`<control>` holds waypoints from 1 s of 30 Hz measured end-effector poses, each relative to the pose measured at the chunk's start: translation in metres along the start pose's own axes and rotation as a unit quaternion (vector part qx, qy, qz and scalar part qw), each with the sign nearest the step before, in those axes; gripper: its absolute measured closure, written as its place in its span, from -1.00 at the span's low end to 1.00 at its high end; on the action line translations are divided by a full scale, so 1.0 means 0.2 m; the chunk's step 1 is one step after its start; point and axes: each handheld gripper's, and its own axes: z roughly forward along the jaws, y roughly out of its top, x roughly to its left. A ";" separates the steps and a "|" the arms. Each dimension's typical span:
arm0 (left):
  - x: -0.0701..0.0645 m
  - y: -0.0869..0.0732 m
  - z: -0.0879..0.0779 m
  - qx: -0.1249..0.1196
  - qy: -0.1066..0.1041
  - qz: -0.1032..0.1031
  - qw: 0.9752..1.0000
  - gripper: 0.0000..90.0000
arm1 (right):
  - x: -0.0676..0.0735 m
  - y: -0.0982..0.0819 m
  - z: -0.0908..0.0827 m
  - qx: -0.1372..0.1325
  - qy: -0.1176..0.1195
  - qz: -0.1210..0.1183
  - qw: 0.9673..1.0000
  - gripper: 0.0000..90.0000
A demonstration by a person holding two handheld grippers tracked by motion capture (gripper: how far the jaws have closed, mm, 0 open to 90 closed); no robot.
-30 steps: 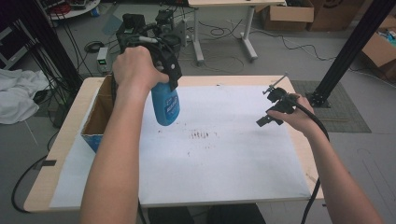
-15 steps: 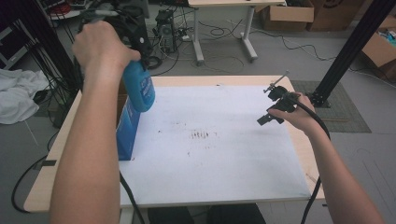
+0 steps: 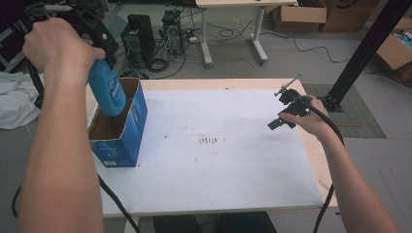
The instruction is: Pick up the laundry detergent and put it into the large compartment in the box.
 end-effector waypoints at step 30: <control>0.09 -0.06 0.46 0.042 -0.008 -0.012 0.999 -0.16 | 0.03 0.03 0.01 0.006 -0.005 -0.008 1.000 -0.50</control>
